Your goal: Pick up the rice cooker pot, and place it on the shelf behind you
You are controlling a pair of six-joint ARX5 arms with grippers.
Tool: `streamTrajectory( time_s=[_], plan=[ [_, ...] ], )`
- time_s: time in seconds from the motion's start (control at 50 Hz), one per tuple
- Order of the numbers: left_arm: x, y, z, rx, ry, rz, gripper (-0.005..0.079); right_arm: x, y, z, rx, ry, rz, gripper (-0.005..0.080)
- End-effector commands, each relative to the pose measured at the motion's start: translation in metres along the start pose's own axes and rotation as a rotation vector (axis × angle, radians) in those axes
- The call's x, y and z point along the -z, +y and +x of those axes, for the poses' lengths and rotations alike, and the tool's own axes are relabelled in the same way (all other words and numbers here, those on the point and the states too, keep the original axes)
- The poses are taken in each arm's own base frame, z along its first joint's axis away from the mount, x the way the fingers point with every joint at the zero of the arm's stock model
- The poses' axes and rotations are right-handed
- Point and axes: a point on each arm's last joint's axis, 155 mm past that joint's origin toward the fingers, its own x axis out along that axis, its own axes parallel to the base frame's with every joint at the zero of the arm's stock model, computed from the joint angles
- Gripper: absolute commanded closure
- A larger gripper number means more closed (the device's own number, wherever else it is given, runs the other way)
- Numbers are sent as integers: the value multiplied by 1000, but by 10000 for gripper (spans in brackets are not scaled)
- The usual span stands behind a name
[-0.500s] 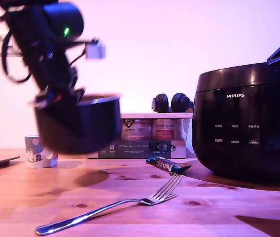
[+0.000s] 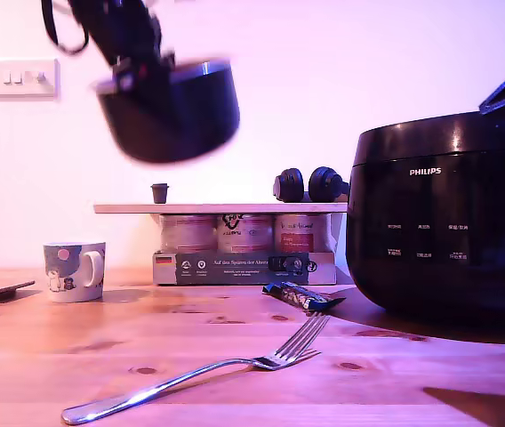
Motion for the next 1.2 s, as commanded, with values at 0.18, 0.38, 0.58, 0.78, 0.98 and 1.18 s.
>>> streamTrajectory(
  time_s=[0.18,0.38,0.58,0.78,0.98,1.18],
  plan=[
    [-34,58,2,-98,-104,-27,767,0,11,3,-36,8,-26,765],
    [-46,89,21,-123,-144,-76,767,1,12,3,-41,11,-28,765],
    [-62,118,30,-154,-209,-131,767,1,12,3,-41,11,-28,765],
    [-70,149,33,-194,-293,-218,767,2,12,4,-41,18,-23,765],
    [-72,168,41,-201,-376,-307,767,5,11,4,-39,29,-14,765],
    [-74,180,50,-201,-450,-385,767,9,9,6,-36,45,-2,765]
  ],
)
